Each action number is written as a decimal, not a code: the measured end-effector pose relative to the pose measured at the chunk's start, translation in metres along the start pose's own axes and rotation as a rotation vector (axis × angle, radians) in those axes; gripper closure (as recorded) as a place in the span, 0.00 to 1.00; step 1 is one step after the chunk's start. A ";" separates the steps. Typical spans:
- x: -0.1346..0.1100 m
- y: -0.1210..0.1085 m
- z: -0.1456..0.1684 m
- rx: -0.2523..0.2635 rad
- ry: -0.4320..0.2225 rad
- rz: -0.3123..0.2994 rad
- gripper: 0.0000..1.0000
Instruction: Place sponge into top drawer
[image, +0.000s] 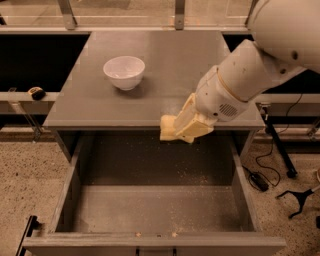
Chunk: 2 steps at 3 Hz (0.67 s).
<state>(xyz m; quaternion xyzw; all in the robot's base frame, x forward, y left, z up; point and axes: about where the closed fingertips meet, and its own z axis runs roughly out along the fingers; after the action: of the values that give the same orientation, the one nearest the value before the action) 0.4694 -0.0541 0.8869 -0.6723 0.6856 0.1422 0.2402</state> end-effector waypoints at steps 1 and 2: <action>0.000 0.001 0.000 0.000 0.002 0.000 1.00; 0.006 0.014 0.006 -0.019 -0.057 -0.037 1.00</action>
Offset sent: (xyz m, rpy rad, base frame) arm -0.0472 -0.0084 -0.0382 0.2128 -0.0233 0.1909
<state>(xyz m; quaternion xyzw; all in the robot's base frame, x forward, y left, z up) 0.4566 -0.0551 0.8770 -0.6830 0.6644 0.1633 0.2559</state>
